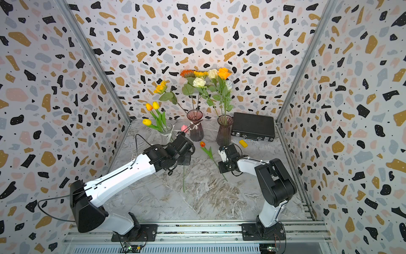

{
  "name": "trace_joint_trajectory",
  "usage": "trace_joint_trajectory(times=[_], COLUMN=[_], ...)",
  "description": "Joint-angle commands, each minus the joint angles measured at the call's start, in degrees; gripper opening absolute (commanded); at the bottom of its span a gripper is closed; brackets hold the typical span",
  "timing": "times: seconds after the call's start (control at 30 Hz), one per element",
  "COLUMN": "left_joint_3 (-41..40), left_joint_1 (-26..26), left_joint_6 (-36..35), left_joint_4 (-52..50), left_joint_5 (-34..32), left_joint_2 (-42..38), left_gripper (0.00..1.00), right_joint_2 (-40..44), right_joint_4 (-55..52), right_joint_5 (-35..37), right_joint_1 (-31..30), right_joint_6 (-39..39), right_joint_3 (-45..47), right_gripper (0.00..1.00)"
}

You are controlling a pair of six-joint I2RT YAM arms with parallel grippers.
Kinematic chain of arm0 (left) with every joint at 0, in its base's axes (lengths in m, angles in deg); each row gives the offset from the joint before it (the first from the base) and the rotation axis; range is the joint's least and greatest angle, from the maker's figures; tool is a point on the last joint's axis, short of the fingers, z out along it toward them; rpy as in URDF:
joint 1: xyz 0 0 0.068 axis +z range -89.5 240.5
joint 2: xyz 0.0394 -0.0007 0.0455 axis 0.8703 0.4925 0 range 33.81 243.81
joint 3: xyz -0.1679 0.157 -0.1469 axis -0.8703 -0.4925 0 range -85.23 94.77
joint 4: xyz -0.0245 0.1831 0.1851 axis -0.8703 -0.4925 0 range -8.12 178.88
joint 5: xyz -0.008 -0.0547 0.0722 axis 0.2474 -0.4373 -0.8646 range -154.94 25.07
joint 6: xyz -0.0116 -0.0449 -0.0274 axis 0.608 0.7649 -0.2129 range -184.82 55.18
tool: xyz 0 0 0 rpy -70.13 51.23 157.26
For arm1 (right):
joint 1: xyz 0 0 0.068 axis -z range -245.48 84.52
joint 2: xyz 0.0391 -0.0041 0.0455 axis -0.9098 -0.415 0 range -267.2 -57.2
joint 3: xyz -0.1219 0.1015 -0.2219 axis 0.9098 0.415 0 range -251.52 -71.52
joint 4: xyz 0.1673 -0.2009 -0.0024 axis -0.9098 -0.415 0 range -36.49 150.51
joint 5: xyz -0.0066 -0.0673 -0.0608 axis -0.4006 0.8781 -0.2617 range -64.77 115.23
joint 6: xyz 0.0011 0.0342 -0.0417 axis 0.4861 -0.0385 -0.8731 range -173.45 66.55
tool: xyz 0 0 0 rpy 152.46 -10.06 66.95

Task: Arrange the flowers in different vases according to their variety
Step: Pick up the flower at the center of the board, then insert the flower into the vase.

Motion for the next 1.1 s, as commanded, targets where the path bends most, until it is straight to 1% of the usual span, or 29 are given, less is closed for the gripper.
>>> trace_joint_trajectory(times=[0.0,0.1,0.2,0.23,0.3,0.37,0.43,0.57,0.7,0.87,0.93,1.07], left_joint_3=[0.12,-2.66,-6.54,-7.78,-9.10,-9.33,-10.56,-11.44,-11.22,-8.87,-6.57,-1.08], left_joint_1=[-0.04,-0.01,0.31,0.89,3.09,6.31,8.89,12.90,16.41,20.78,22.46,24.12], left_joint_6=[-6.39,-13.68,-24.48,-27.99,-32.46,-34.03,-35.75,-37.31,-39.32,-40.28,-40.61,-42.65], left_joint_4=[0.78,8.33,19.76,24.40,30.98,35.51,43.15,53.42,61.88,68.62,70.39,71.40], left_joint_5=[-6.97,-12.18,-17.69,-18.57,-18.52,-16.92,-15.47,-14.51,-11.40,-9.04,-7.64,-6.19], left_joint_2=[-3.65,-9.33,-13.43,-13.90,-13.22,-11.61,-10.06,-7.30,-3.75,-0.20,1.60,5.38], left_gripper=[0.00,0.00,0.00,0.00,0.00,0.00,0.00,0.00,0.00,0.00,0.00,0.00], right_joint_2=[-1.01,-2.59,-3.64,-3.86,-4.02,-3.92,-3.70,-3.17,-2.34,-1.71,-1.73,-2.19], right_joint_4=[-1.14,-1.64,-1.60,-1.51,-1.26,-1.58,-2.12,-1.73,0.11,0.90,1.10,1.89], right_joint_5=[2.08,2.22,1.23,0.48,-0.57,-0.77,-0.86,-2.82,-5.32,-7.04,-7.87,-8.29], right_joint_1=[-0.30,-0.30,-0.30,-0.35,-0.72,-1.83,-3.53,-6.94,-9.69,-11.88,-12.98,-14.85], right_joint_6=[-0.51,-0.61,0.02,0.35,0.87,0.97,0.97,2.20,4.23,5.37,5.62,5.95], right_joint_3=[-1.54,-2.12,-2.35,-2.26,-2.01,-1.90,-1.87,-1.19,0.25,1.48,1.68,2.22], right_gripper=[0.00,0.00,0.00,0.00,0.00,0.00,0.00,0.00,0.00,0.00,0.00,0.00])
